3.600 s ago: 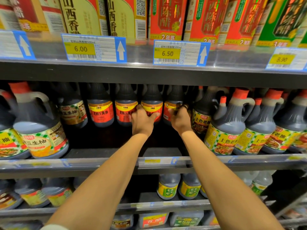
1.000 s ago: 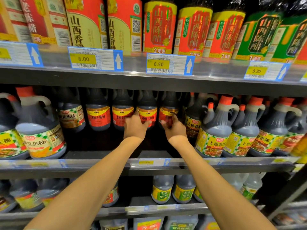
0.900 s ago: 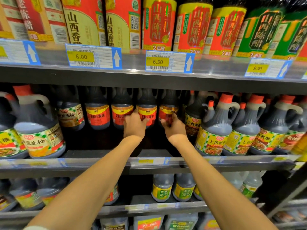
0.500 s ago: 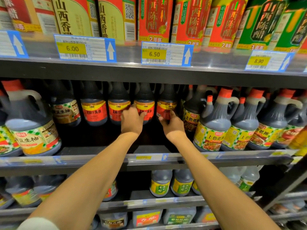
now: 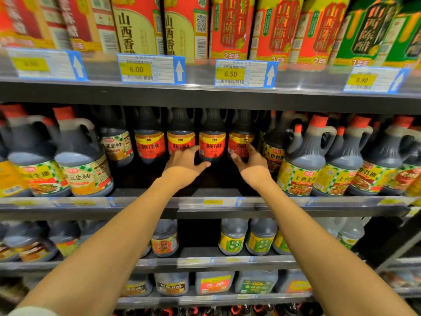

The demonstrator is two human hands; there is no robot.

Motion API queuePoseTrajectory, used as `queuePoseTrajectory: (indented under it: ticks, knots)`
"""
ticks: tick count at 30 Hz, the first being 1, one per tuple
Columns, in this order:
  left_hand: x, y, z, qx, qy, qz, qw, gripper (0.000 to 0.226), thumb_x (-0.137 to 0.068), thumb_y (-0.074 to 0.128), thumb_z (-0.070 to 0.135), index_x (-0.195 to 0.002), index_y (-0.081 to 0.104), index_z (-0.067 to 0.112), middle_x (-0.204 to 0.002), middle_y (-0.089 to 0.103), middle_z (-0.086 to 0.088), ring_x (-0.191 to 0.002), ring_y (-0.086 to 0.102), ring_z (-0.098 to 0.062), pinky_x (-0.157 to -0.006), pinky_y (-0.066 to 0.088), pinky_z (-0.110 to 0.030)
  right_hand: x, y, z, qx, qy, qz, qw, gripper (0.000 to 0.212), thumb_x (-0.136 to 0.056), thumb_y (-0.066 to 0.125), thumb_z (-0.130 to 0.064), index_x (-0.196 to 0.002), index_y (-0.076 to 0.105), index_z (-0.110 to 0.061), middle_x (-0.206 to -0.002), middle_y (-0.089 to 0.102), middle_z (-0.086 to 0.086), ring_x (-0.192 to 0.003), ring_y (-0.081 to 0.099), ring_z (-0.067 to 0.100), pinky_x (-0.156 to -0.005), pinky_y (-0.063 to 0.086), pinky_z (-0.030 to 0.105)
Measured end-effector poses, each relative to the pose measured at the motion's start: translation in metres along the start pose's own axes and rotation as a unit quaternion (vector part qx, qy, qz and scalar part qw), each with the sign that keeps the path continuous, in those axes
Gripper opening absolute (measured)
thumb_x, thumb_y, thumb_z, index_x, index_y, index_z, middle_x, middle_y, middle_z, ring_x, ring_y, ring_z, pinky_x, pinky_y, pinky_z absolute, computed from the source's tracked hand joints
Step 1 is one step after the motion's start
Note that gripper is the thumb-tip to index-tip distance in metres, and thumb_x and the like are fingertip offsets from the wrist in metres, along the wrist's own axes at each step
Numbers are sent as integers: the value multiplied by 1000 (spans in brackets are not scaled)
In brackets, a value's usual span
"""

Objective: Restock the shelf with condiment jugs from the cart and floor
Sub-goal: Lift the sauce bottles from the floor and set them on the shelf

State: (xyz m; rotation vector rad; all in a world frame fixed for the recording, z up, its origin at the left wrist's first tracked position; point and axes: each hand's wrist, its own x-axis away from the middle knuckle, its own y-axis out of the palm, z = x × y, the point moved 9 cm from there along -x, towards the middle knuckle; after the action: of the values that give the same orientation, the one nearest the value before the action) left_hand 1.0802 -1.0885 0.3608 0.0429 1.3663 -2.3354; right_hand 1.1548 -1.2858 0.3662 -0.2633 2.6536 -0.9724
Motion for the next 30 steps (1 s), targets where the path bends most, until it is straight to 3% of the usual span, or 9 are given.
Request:
queuePoseTrajectory:
  ticks: [4,7,11,15,19,24,30]
  knots:
    - [33,-19,-1,-18,25,-28,999,68,-93,59,57,-151,40,28,-145,53,-7,-136,45,-32,-109,42,-45,31,-7,-10,-5,-10,-10,1000,55,-99,60,-37,-146,47,-12,-139,59,12,-129,53,32,-100,42,31]
    - [62,-43,7,-42,81,-5,996,65,-93,56,60,-148,46,26,-142,59,-1,-132,53,-28,-103,47,-44,57,-11,-14,53,-5,-40,998,63,-98,58,-47,-139,50,-1,-139,57,20,-126,53,36,-101,45,41]
    - [104,-64,2,-82,118,-27,989,69,-95,43,67,-152,41,26,-152,49,1,-139,45,-23,-111,41,-47,105,-14,-27,83,-27,-54,995,79,-97,53,-57,-157,29,-12,-164,27,10,-152,24,27,-121,28,45]
    - [155,-75,-11,-140,149,-70,976,79,-95,27,72,-159,24,26,-165,25,-8,-153,19,-29,-123,18,-53,162,-10,-36,126,-33,-63,990,81,-96,46,-64,-160,22,-21,-168,15,8,-154,15,26,-122,23,50]
    - [216,-81,-35,-171,172,-79,967,87,-90,15,79,-161,11,29,-168,10,-4,-156,2,-26,-125,5,-53,226,3,-37,157,-26,-78,984,83,-94,42,-70,-160,21,-25,-169,10,7,-156,8,27,-124,16,50]
    - [284,-62,-71,-211,185,-103,954,103,-78,-4,88,-161,4,27,-169,5,-5,-156,-2,-25,-125,3,-54,307,27,-16,145,5,-115,983,82,-93,43,-70,-160,16,-31,-170,2,4,-156,1,27,-124,12,54]
    - [345,-17,-117,-213,180,-141,950,99,-80,3,89,-160,-5,31,-169,1,-4,-156,-2,-26,-124,5,-54,374,56,31,164,20,-162,973,83,-94,42,-68,-161,12,-29,-169,0,4,-156,-2,25,-125,9,54]
